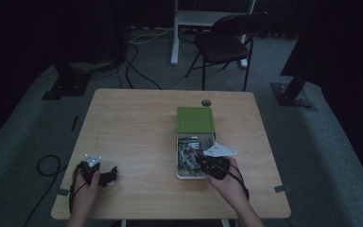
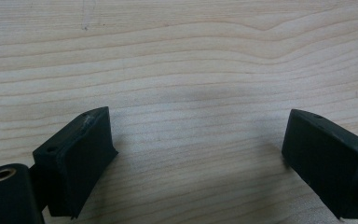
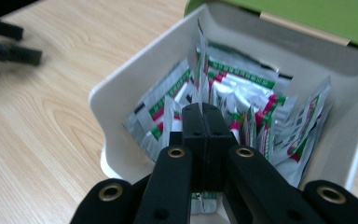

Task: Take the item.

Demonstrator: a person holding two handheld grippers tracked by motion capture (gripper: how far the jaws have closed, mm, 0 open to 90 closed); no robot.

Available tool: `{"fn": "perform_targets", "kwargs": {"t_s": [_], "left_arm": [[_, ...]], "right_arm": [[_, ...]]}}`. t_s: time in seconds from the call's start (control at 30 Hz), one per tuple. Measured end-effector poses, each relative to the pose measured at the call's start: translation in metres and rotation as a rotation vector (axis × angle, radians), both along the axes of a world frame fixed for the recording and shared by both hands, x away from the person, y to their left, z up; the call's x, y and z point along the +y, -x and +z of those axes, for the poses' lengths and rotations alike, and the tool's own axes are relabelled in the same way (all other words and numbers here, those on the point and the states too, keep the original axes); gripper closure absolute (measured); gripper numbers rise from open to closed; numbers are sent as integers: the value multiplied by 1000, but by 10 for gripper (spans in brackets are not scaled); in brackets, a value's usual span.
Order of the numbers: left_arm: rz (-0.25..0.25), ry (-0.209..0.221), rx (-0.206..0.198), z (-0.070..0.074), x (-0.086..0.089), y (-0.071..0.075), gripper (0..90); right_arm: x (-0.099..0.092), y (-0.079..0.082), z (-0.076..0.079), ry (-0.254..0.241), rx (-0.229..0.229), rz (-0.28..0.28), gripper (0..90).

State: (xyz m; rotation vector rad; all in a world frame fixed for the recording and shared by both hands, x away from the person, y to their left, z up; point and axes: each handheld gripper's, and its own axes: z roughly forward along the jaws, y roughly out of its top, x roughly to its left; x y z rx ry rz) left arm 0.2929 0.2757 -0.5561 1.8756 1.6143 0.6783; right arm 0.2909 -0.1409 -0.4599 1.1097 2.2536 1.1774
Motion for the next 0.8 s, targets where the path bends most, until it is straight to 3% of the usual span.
{"fn": "perform_targets", "kwargs": {"t_s": [0.4, 0.8], "left_arm": [[0, 0, 0, 0, 0, 0, 94], [0, 0, 1, 0, 0, 0, 94]], "right_arm": [[-10, -4, 27, -61, -43, -25, 900], [-34, -10, 45, -63, -88, -79, 900]]}}
